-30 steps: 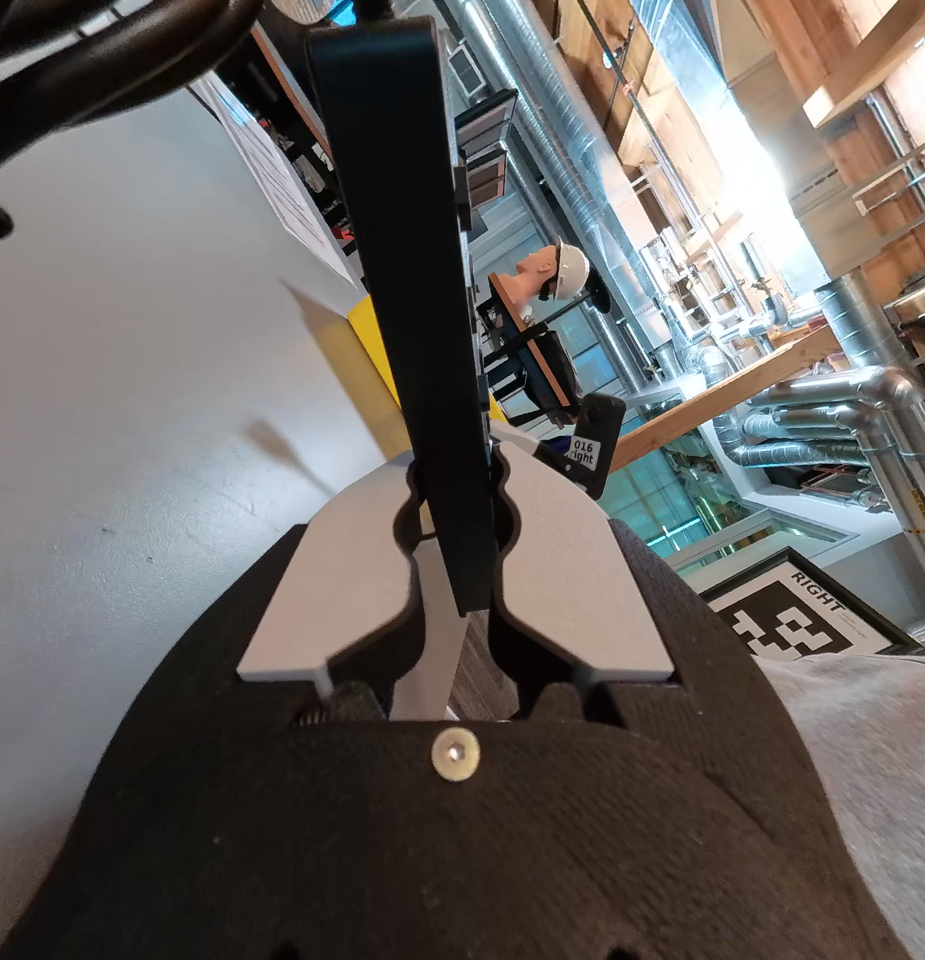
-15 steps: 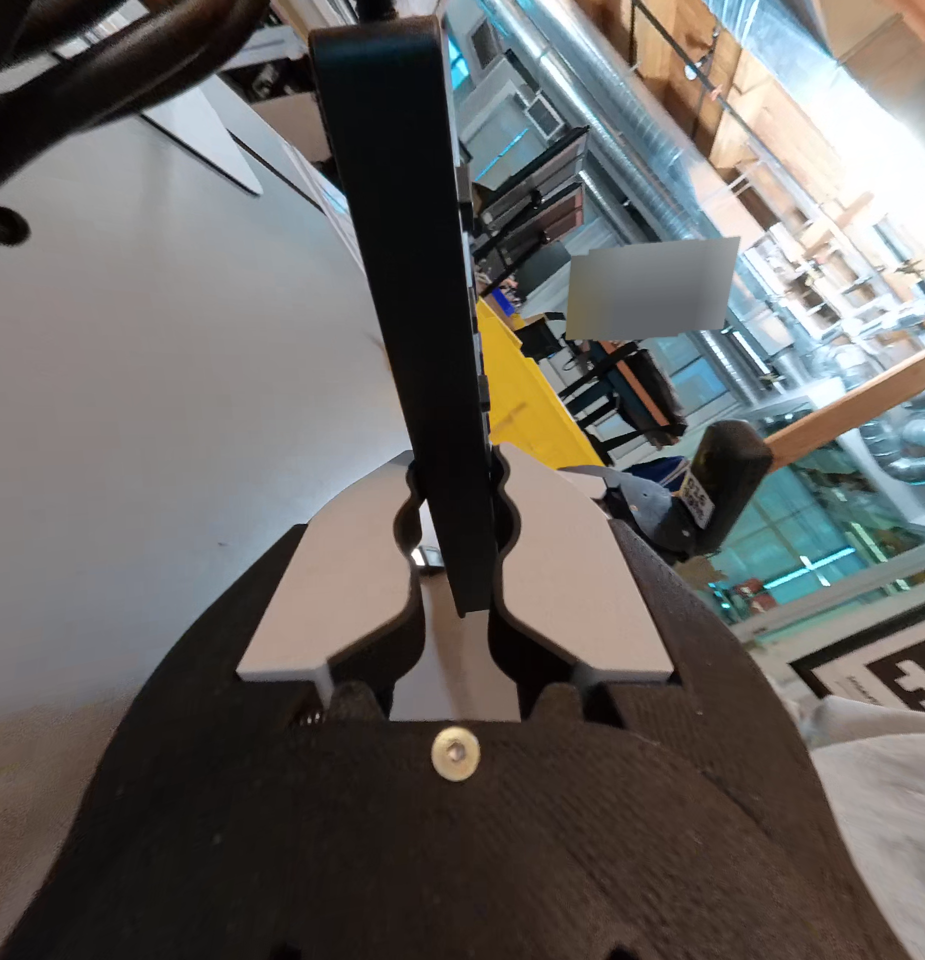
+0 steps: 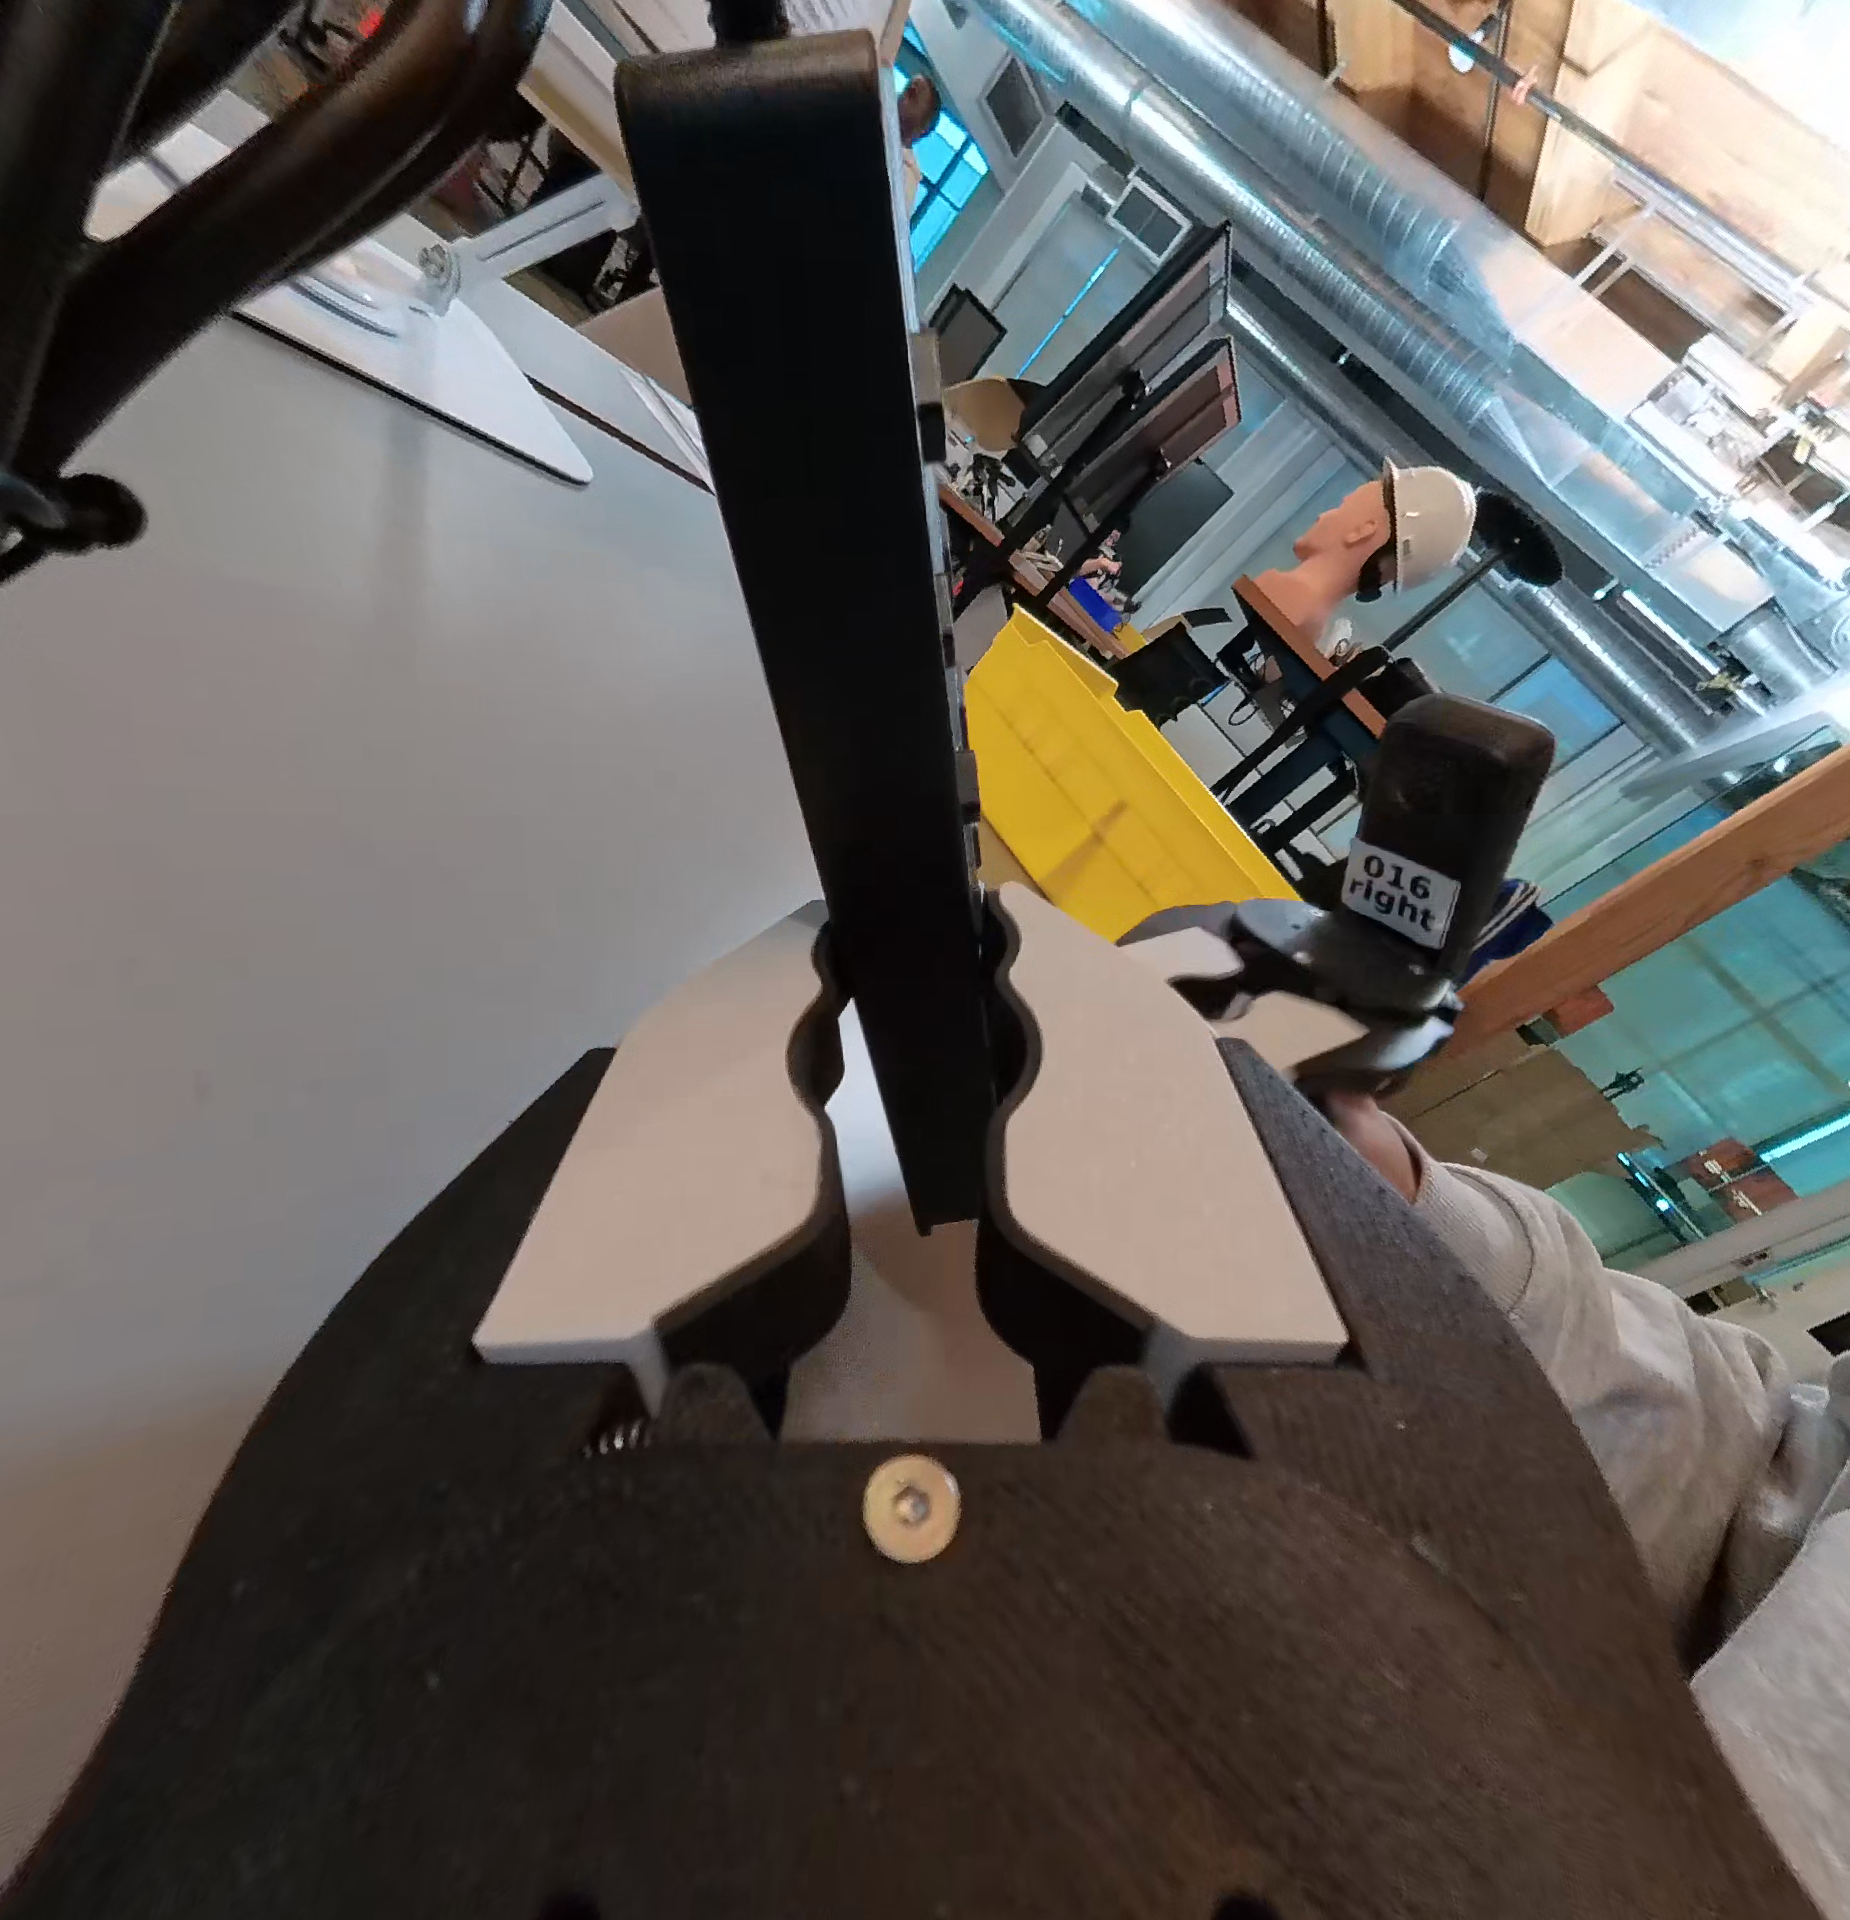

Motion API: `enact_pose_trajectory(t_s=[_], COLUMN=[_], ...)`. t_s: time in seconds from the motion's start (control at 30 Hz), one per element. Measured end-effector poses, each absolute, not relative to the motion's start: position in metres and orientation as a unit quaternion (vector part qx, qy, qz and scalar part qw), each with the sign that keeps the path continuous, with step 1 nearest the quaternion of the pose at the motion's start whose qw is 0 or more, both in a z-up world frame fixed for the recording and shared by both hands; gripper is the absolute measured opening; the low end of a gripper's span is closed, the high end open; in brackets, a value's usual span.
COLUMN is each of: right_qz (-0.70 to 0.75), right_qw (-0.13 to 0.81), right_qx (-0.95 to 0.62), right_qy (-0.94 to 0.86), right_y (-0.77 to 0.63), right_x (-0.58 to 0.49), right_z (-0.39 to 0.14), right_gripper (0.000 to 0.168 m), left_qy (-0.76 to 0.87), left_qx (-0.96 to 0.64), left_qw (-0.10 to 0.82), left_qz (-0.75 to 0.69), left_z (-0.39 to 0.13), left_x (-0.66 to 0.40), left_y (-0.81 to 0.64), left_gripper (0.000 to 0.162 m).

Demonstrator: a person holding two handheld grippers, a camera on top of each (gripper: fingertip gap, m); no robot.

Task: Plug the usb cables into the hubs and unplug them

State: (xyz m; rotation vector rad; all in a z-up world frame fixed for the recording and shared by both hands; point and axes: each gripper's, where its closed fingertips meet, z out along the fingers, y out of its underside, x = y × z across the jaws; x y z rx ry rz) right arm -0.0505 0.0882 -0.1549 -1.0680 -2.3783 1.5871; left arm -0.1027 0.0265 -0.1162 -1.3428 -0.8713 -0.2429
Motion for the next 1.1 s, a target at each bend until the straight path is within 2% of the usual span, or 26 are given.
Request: enact_pose_trajectory(t_s=[0.03, 0.13, 0.4, 1.1], right_qz=[0.588, 0.699, 0.735, 0.691], right_qw=[0.008, -0.050, -0.039, -0.033], right_qx=[-0.337, -0.294, -0.220, -0.242], right_qy=[-0.736, -0.650, -0.640, -0.680], right_y=[0.086, 0.099, 0.103, 0.088], right_x=[-0.046, -0.032, -0.005, -0.006], right_z=[-0.131, -0.084, -0.058, -0.082], right_gripper=[0.016, 0.016, 0.016, 0.016], left_qy=[-0.391, -0.390, -0.377, -0.369], left_qx=[-0.597, -0.591, -0.596, -0.599], left_qw=[0.692, 0.698, 0.702, 0.704], left_qz=[-0.108, -0.107, -0.098, -0.097], left_z=[-0.115, -0.113, -0.110, -0.109], left_x=[-0.103, -0.104, -0.101, -0.098], left_y=[0.025, 0.024, 0.026, 0.028], left_gripper=[0.026, 0.026, 0.026, 0.026])
